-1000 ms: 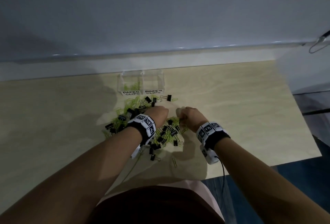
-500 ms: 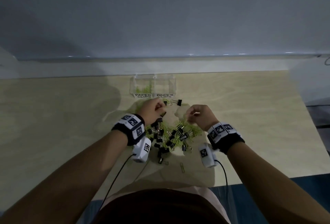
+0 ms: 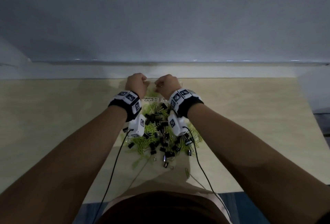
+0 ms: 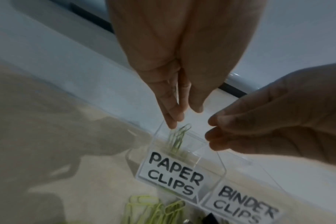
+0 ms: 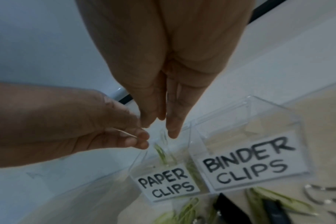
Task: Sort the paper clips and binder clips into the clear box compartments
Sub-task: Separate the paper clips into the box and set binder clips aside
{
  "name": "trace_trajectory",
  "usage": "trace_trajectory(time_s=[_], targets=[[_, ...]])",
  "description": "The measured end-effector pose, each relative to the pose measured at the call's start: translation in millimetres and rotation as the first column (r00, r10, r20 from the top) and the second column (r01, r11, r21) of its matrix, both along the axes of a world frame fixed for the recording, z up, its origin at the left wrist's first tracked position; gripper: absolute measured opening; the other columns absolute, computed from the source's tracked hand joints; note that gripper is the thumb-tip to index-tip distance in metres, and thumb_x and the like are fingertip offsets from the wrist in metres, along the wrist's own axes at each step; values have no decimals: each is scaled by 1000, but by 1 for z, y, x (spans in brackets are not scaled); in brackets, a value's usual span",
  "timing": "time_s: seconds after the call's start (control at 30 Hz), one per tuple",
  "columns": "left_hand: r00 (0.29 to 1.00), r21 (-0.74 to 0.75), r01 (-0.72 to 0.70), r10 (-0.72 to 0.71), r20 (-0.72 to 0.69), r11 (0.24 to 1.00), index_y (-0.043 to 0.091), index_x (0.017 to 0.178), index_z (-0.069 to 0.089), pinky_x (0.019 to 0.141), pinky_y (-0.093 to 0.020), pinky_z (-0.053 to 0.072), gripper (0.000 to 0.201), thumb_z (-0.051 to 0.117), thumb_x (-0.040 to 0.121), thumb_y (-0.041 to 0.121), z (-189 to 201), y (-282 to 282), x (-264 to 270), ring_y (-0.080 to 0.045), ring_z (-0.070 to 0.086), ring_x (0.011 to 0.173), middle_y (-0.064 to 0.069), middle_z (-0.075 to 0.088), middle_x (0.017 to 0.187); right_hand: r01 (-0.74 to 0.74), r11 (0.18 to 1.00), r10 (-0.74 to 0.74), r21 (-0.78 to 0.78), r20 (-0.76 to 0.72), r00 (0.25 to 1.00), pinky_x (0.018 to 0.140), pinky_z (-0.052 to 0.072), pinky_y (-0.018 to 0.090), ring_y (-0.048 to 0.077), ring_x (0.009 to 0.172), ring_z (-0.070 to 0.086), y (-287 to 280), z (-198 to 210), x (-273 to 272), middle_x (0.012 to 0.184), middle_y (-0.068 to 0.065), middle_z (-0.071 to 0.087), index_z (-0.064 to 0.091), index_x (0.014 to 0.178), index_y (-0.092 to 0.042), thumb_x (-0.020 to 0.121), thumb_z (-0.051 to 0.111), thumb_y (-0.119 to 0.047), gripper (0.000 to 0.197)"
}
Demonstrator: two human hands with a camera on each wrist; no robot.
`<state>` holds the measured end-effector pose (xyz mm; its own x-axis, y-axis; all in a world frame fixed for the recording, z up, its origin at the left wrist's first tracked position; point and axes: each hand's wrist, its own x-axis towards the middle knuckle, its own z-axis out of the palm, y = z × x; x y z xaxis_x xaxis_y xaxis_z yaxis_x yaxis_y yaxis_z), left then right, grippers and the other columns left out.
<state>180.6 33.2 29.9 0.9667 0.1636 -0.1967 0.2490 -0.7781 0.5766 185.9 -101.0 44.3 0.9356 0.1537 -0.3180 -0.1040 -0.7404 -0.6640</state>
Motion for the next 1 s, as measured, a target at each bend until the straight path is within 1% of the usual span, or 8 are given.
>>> trace_trajectory(time_s=[0.07,0.17,0.3,0.43,0.63,0.8,0.9,1.0], targets=[[994,56,90,-93,64,994,7,109,64,88,-33,49,22,58,91,19,1,-4,-12,-24,63,100,-9,67,111,-11,1000,11,19,29,1000,86,55,30,15,88,66,-25,0,-11,97,6,71,70,97,-10,84,60,-1,19],[954,82,267,-275,117,960,11,99,65,83,-30,50,16,51,92,14,-2,-24,-42,-20,61,90,-4,64,101,-87,994,85,-62,-46,995,87,55,31,16,95,65,-77,-8,-38,105,4,69,69,97,-13,86,52,5,27],[835,-51,541,-543,-84,840,13,102,65,85,-32,52,16,56,90,17,-22,-72,-85,-16,59,89,-2,63,106,-352,884,299,-309,-207,932,92,49,30,17,112,52,-125,-24,-71,126,-5,54,62,111,-27,76,54,12,52],[751,-105,629,-637,-175,770,18,109,61,92,-38,49,26,66,84,24,-46,-110,-113,-21,54,106,0,54,123,-522,754,444,-399,-276,853,95,45,35,23,116,38,-136,-40,-91,137,-4,37,48,129,-31,76,63,-2,62],[772,-84,605,-609,-184,792,17,101,63,86,-39,50,15,62,87,13,-59,-100,-113,-20,55,95,-1,53,103,-426,800,447,-421,-54,893,95,44,36,23,111,48,-148,-49,-115,114,5,59,66,104,-11,83,57,-7,23],[791,-94,574,-580,-194,814,11,97,64,85,-35,51,12,62,86,9,-61,-77,-104,-21,58,94,-4,55,104,-321,876,359,-359,42,932,62,58,34,28,79,61,-166,-63,-130,74,7,67,70,68,-10,62,78,-3,12],[779,-52,610,-610,-146,791,10,107,62,86,-28,46,20,61,87,15,-56,-85,-102,-19,55,99,-3,54,108,-162,959,179,-232,54,982,88,51,40,28,104,50,-173,-53,-136,110,9,58,66,109,-17,74,63,3,40],[733,-8,663,-651,-199,749,14,123,53,93,-34,46,43,66,84,26,-53,-108,-100,-19,49,108,-2,49,118,-262,910,237,-322,-116,965,96,44,42,26,114,39,-172,-46,-135,127,3,44,46,131,-31,77,66,-9,62]])
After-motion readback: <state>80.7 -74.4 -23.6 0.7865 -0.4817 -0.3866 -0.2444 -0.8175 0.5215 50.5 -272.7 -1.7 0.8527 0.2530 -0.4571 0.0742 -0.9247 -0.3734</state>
